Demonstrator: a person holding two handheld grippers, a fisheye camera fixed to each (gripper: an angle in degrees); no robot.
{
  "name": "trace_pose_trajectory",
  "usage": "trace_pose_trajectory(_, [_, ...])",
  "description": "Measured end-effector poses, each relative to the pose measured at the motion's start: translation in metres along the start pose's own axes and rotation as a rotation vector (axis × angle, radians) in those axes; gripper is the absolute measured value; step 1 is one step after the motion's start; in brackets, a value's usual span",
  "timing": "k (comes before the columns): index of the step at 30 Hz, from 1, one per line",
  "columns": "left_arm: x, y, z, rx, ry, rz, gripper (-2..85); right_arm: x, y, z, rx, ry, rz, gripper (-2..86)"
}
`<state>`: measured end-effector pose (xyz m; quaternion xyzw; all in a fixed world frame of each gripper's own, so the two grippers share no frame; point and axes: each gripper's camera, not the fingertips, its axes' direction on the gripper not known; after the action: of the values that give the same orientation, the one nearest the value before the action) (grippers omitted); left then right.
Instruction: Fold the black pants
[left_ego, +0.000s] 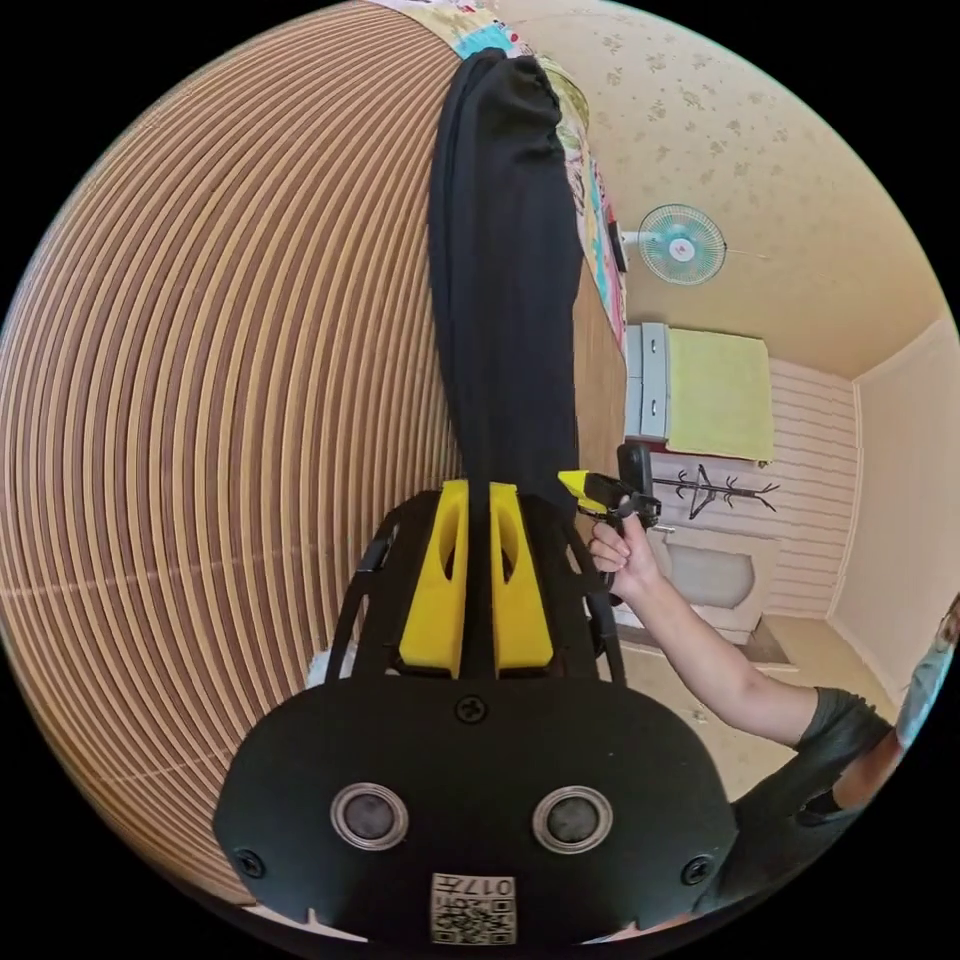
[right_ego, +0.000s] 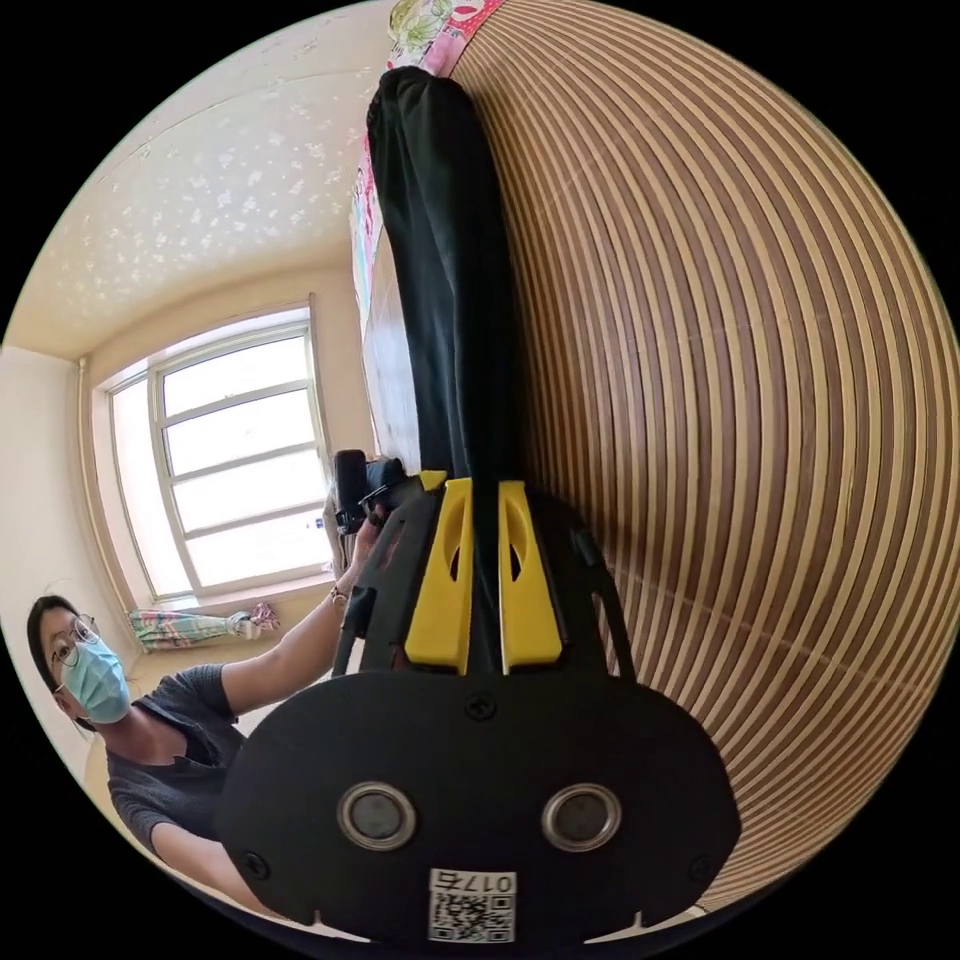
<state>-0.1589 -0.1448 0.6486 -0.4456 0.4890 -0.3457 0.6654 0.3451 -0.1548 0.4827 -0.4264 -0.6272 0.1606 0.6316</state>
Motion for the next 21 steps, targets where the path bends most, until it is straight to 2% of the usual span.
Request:
trace_pose_trajectory(5, [0.044,0.078,-0.037,0.057,0.186,0.163,3.8,-0.04,0.059,-0.027,0.011,-0.214,-0.131,3.0])
trace_pose_trajectory(9, [0.094,0.15,-0.065,0.072,0.29,0.298,3.7,-0.086,0.141,-0.051,0.047,-0.389,-0.218,2.6])
trace_pose_trajectory(14, [0.185,0.264,-0.093,0.042,0.341,0.478,3.6,-0.16,0.243,-0.076,0.075,-0.414,-0.336,2.5])
trace_pose_trajectory(21, [0.304,0.352,-0.126,0.053,0.367,0.751,3.2,-0.293,0.335,-0.119,0.107,-0.357,-0.607,2.1])
